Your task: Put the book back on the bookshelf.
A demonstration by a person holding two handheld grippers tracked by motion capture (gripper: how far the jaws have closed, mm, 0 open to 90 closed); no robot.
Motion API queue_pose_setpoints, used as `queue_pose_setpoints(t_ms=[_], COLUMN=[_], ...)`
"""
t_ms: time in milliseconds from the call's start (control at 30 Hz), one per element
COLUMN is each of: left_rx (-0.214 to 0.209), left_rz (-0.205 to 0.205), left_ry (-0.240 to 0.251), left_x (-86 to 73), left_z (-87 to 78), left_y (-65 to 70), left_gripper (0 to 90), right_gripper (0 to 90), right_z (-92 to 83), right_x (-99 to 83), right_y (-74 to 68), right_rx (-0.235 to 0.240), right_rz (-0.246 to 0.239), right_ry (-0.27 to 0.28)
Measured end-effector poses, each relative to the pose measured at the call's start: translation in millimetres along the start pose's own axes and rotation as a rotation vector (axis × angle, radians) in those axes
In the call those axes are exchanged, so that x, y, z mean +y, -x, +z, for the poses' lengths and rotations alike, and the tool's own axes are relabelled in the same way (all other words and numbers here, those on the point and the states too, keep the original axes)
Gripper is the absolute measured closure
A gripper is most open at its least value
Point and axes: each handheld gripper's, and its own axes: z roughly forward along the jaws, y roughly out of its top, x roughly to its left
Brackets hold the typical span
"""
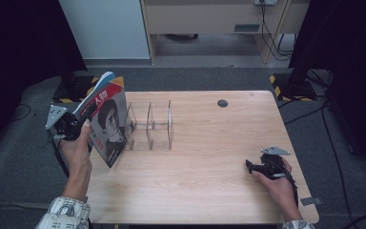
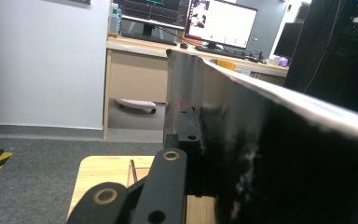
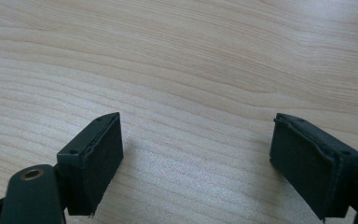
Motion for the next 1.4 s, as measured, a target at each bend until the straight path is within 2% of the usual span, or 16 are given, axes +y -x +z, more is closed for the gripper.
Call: queue_pose_setpoints(t_ms=[1400], left_rx=[0.037], left_rz=[-0.018], left_ry=[0.046], left_x=[-7.0], left_z=[6.4], left_y=[0.6], left_gripper=[85.0], right_gripper=[17.4], right_z=[-0.1], right_x=[0.0], right_y=[-0.3], right_rx=[0.001], right_rz=[0.002], right_ry=[-0.001])
